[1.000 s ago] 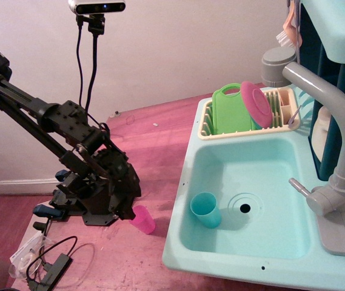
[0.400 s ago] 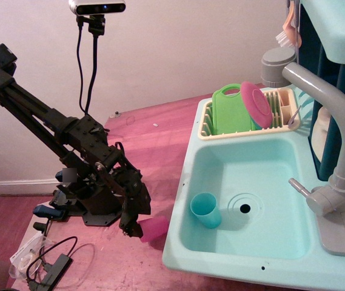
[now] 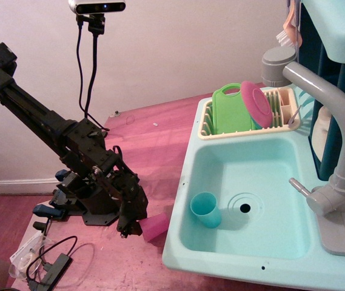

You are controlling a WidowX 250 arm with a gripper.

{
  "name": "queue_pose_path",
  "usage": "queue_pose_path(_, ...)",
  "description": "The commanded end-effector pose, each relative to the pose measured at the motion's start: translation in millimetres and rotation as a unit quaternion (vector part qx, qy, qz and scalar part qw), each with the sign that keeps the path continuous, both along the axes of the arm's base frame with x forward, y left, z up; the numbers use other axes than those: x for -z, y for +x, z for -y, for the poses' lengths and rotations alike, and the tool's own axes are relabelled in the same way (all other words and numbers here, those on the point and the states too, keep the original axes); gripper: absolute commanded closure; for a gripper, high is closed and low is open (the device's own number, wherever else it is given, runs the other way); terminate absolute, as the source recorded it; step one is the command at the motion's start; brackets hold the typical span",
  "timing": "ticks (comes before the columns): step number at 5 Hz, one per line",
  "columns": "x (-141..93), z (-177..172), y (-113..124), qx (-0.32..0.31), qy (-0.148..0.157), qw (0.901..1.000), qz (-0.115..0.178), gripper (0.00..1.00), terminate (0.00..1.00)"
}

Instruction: Put cup from anywhere into sink

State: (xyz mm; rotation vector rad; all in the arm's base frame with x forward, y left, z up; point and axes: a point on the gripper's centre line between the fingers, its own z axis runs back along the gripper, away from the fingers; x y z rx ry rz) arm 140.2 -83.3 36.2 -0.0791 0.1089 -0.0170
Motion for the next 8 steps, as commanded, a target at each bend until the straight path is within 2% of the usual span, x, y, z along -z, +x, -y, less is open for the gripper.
queue_pose_path(1, -1.4, 8.3, 5.5, 0.004, 0.000, 1.0000, 0.000, 1.00, 0.00)
queue_pose_path(3, -10.4, 5.5, 13.5, 0.016, 0.019, 0.9997, -0.007, 1.00, 0.00)
queue_pose_path(4, -32.4, -1.6, 18.8, 0.012, 0.046, 0.9988, 0.012, 1.00, 0.00)
queue_pose_path(6, -134.5, -40.6, 61.3, 0.021, 0.120, 0.9877, 0.098, 1.00, 0.00)
queue_pose_path(7, -162.8, -43.8, 77.5, 0.036, 0.114, 0.9844, 0.129, 1.00, 0.00)
queue_pose_path(8, -171.5, -41.2, 98.1, 0.062, 0.111, 0.9824, 0.137, 1.00, 0.00)
